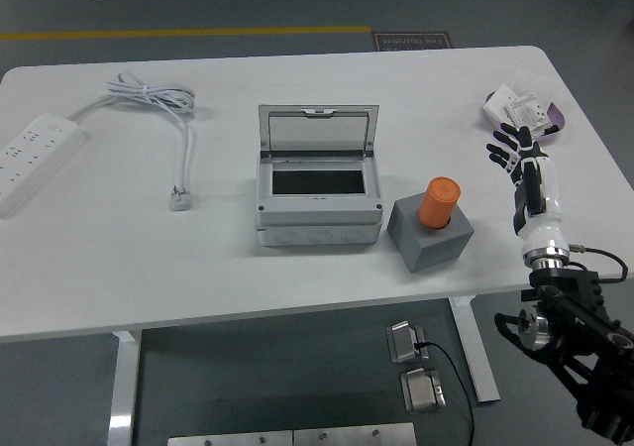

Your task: Fetch the battery,place it into the box,close the lid of the box

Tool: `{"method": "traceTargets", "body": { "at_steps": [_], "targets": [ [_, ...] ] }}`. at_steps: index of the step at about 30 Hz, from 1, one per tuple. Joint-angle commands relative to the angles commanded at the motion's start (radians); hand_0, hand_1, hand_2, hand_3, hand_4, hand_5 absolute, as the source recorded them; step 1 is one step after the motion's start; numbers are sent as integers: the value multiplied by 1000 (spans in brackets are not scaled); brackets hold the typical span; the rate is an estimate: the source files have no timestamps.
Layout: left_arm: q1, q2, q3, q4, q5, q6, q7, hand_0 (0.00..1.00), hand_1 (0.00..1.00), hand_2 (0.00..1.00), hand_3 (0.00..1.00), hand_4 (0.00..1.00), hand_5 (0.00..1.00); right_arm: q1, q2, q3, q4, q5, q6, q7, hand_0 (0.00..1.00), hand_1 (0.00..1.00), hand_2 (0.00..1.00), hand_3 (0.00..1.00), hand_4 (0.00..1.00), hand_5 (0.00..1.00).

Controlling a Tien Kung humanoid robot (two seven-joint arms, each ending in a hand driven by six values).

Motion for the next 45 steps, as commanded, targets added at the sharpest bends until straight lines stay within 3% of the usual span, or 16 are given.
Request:
{"method": "traceTargets", "body": {
  "at_steps": [11, 22, 23, 28, 29, 34, 35, 40, 41, 45],
  "targets": [
    [-12, -7, 35, 0, -34, -3, -17, 615, 618, 593, 603, 622, 215, 30, 14, -81, 9, -63, -6, 0, 706, 669, 707, 751, 936, 774],
    [-26, -9, 84, 1, -75, -6, -34, 615, 618, 593, 603, 623, 216, 80, 8, -140, -66, -184, 43, -21, 706, 681, 714, 748, 935, 750],
    [-27, -9, 89, 1, -79, -6, -35, 615, 619, 594, 603, 623, 217, 83, 7, -142, -70, -190, 45, -24, 721, 725, 740, 774, 929, 599],
    [-31, -10, 101, 0, -87, -7, -39, 615, 619, 594, 603, 623, 217, 88, 1, -150, -80, -214, 54, -46, 721, 725, 740, 774, 929, 599],
    [-32, -9, 101, 0, -86, -7, -38, 615, 618, 594, 603, 622, 218, 88, 0, -152, -81, -218, 56, -50, 791, 817, 791, 830, 874, 334],
    [-34, -10, 97, 0, -82, -6, -37, 615, 618, 594, 603, 622, 218, 85, -4, -157, -87, -235, 65, -70, 791, 817, 791, 830, 874, 334],
    [-34, -10, 98, 0, -82, -7, -37, 615, 618, 593, 602, 621, 217, 85, -4, -159, -87, -237, 65, -73, 819, 849, 826, 904, 843, 228],
    [-32, -13, 94, -1, -73, -7, -35, 615, 618, 593, 602, 621, 217, 83, -5, -168, -89, -235, 68, -75, 819, 849, 826, 904, 843, 228],
    [-32, -14, 92, -1, -70, -7, -34, 615, 618, 593, 602, 620, 217, 82, -4, -169, -89, -234, 67, -75, 836, 872, 837, 946, 816, 150],
    [-34, -14, 85, -1, -63, -7, -32, 615, 618, 593, 602, 620, 217, 79, -1, -173, -89, -233, 68, -74, 836, 872, 837, 946, 816, 150]
  ]
}}
